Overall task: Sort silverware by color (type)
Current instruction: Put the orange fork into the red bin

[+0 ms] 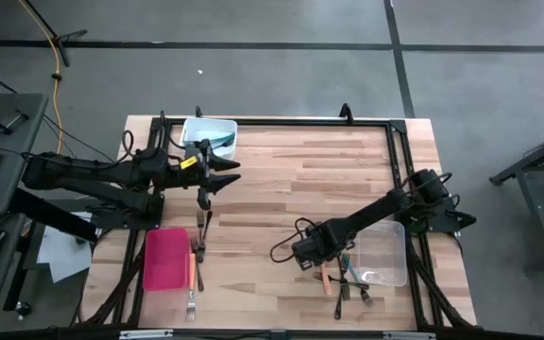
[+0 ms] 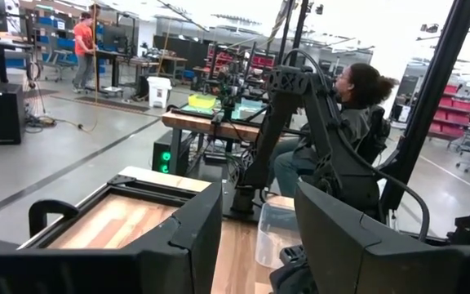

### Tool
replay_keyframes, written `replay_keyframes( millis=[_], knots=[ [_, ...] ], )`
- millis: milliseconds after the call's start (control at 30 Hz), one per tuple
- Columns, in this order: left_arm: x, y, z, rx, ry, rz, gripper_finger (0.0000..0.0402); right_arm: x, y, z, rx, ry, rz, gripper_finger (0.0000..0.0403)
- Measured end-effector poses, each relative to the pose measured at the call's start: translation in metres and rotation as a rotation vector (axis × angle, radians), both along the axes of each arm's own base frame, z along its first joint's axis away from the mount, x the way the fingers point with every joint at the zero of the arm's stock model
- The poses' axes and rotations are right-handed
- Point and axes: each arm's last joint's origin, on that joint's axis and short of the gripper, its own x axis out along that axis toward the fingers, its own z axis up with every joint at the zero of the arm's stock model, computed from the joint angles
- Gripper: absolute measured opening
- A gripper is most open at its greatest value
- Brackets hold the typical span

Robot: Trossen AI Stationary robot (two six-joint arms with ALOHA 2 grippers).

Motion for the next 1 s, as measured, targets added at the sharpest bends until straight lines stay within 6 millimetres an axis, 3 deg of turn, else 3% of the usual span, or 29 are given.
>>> replay_keyframes(
  millis=[167,500,667,1000],
  knots=[
    [0.0,0.0,-0.002,0.001,0.021,0.0,0.0144,0.001,0.0,0.0,-0.005,-0.009,0.02,0.0013],
    [0.0,0.0,-0.003,0.001,0.034,0.0,0.0144,0.002,0.0,-0.001,-0.001,-0.029,0.047,0.0009],
    [0.0,0.0,-0.003,0.001,0.034,0.0,0.0144,0.002,-0.001,0.011,-0.021,-0.103,0.114,0.0005],
    [0.0,0.0,-0.003,0.001,0.034,0.001,0.0144,-0.006,-0.031,0.09,-0.172,-0.423,0.307,0.0005]
  ],
)
